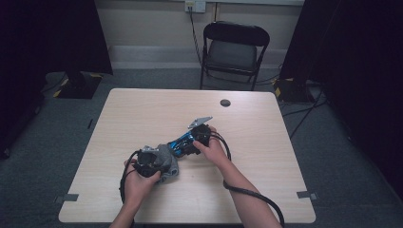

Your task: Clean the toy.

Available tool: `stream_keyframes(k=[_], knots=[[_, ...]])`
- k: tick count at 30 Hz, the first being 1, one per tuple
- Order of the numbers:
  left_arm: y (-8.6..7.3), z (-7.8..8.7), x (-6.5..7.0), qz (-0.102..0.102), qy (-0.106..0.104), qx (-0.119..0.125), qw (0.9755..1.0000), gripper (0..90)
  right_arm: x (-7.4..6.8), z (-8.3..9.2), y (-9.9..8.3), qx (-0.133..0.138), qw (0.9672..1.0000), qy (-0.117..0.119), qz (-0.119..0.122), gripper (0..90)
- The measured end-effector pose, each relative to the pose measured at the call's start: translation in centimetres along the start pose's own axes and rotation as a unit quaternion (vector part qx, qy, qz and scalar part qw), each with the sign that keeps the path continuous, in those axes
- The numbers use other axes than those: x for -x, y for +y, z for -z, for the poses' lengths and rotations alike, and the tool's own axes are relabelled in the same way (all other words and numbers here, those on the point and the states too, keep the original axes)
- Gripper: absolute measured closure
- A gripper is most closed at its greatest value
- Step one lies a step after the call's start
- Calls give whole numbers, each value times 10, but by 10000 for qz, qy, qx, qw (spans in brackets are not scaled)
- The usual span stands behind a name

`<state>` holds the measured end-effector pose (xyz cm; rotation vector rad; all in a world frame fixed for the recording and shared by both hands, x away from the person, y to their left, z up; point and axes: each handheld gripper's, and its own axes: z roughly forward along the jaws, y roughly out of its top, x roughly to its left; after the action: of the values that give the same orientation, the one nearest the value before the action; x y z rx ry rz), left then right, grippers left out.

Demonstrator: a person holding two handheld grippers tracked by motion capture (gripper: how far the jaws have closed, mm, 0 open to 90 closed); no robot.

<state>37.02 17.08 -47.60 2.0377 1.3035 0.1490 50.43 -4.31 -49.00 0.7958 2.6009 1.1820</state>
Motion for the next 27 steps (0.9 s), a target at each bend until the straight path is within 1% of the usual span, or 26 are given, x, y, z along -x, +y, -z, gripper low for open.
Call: stream_keyframes(k=[1, 4, 8, 15, 17, 19, 23, 25, 26, 27], knots=[[-1, 0, 1, -47, -10, -9, 10000, 784, 0, 0, 0, -12, 10000, 2, -7, 2], [-2, 0, 6, -72, -97, -43, 9999, 784, 0, 0, 0, -21, 10000, 4, -10, 2], [-3, -2, 14, -178, -171, -83, 9997, 784, 0, 0, 0, -16, 10000, -1, -10, 2], [-4, -5, 29, -366, -330, -166, 9986, 784, 0, 0, 0, -16, 10000, -14, -10, 2], [-4, -6, 34, -421, -383, -187, 9982, 784, 0, 0, 0, -10, 10000, -9, -8, 2], [-4, -7, 37, -521, -447, -226, 9974, 784, 0, 0, 0, -6, 10000, -6, -6, 2], [-4, -9, 43, -617, -556, -266, 9962, 783, 0, 0, 0, -6, 10000, -4, -7, 2], [-4, -9, 45, -635, -619, -282, 9957, 783, 0, 0, 0, -6, 10000, 0, -11, 2], [-4, -9, 47, -705, -653, -285, 9950, 783, 0, 0, 0, -6, 10000, -5, -7, 2], [-4, -9, 49, -721, -683, -290, 9946, 783, 0, 0, 0, -7, 10000, -2, -13, 2]])
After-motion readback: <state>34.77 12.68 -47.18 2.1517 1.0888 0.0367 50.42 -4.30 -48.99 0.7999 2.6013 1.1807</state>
